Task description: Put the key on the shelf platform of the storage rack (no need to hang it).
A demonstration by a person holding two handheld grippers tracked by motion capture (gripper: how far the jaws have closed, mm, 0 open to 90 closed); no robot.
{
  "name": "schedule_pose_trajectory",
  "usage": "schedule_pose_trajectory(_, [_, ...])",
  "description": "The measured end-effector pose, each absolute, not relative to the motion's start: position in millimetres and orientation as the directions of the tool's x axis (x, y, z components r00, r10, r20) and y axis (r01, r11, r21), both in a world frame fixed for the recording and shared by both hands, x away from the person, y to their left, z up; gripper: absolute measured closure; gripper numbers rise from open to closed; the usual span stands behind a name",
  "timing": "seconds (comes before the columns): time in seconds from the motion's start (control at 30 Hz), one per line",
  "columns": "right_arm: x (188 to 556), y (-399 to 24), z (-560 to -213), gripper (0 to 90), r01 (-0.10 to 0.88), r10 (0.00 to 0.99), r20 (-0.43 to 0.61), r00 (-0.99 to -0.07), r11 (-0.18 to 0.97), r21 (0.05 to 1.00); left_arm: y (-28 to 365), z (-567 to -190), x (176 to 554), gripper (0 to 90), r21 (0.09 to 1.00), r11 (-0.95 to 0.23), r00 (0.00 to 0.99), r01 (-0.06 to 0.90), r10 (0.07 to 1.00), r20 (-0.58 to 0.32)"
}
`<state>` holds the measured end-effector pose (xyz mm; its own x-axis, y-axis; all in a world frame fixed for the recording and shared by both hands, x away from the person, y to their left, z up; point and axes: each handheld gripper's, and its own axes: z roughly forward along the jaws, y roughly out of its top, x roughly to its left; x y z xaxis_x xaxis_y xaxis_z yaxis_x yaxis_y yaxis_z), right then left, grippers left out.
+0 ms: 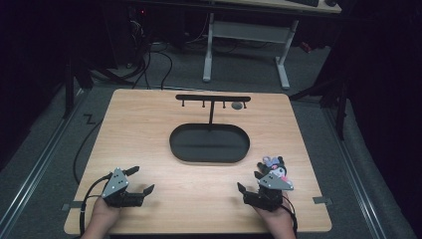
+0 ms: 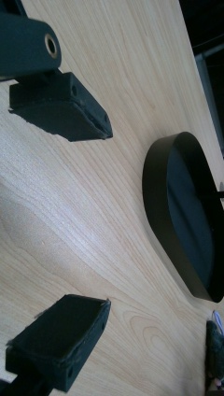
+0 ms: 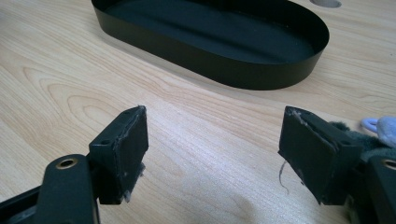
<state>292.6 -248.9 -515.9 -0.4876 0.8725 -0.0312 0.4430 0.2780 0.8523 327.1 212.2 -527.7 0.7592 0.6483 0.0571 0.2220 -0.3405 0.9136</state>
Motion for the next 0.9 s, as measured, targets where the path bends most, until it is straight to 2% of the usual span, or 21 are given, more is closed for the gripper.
schedule_pose_trajectory(0.6, [293.0, -252.0, -516.0, 20.6, 0.463, 0.882, 0.006, -0.472, 0.242, 0.853, 212.7, -527.7, 327.2, 15.4, 0.914, -0.339, 0.758, 0.222, 0.650, 0.057])
schedule_pose_trajectory(0.9, [293.4, -247.6, -513.5, 21.0, 0.525, 0.882, 0.036, -0.469, 0.246, 0.815, 213.6, -527.2, 327.2, 15.4, 0.916, -0.336, 0.757, 0.221, 0.651, 0.056])
